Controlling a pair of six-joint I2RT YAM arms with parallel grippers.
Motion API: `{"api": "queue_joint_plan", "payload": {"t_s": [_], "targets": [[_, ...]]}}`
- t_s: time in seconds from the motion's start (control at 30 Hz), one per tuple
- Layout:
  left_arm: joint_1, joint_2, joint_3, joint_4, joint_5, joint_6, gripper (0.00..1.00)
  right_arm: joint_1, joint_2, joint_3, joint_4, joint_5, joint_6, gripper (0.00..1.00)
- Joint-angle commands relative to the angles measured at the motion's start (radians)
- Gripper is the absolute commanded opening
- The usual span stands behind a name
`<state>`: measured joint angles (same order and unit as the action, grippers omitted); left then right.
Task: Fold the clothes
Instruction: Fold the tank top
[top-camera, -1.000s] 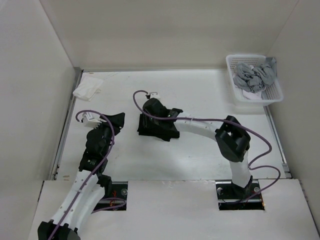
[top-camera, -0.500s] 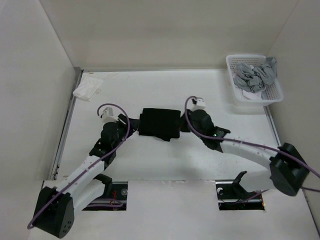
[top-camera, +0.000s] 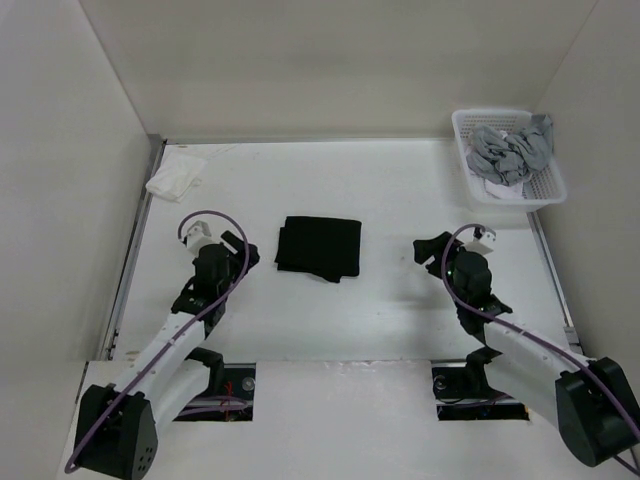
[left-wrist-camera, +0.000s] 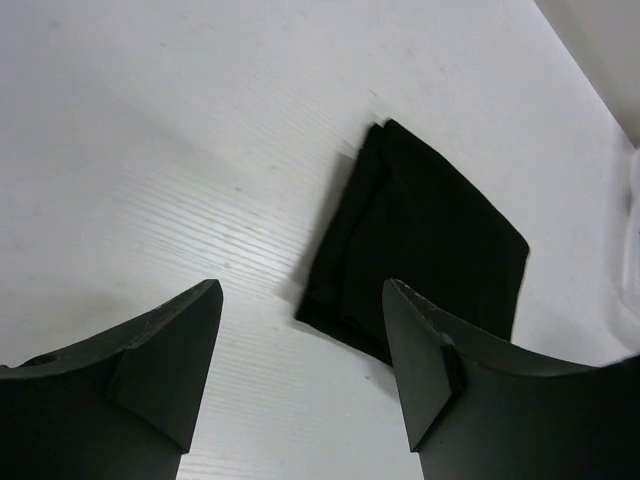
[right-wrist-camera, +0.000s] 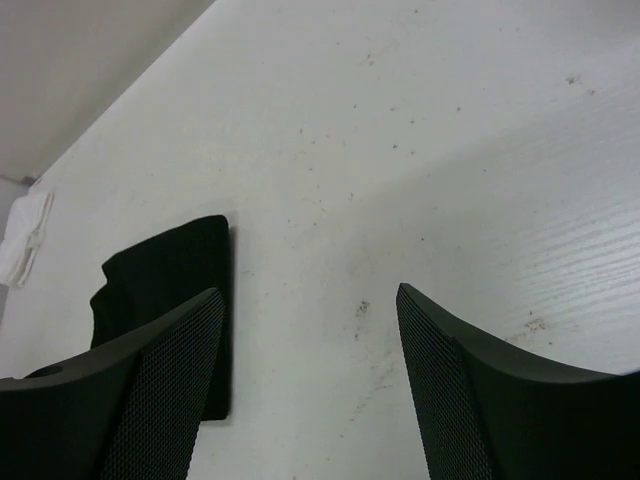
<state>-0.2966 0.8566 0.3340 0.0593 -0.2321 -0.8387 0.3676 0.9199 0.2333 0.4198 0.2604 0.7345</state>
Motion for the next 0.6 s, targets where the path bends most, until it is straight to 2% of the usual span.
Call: {"api": "queue_joint_plan", "payload": {"t_s": [0.0,0.27,0.4,0.57], "targets": [[0.058,-0.028,0.013,-0.081,-0.041,0.026,0.65,-0.014,0.001,-0.025,0.114,-0.019,0.006,0.75],[0.096,0.044,0.043,-0.089,-0.003,0.020,0.64,-0.032,-0.082,-0.046,0.059,-0.017,0.009,0.76],[0.080,0.073,0.056,-0.056,-0.001,0.015,0.63,-0.055,-0.047,-0.051,0.057,-0.013,0.023,0.76],[0.057,0.107,0.066,-0.021,-0.001,0.020,0.63,-0.088,0.031,-0.028,0.048,-0.053,0.046,0.65]]}}
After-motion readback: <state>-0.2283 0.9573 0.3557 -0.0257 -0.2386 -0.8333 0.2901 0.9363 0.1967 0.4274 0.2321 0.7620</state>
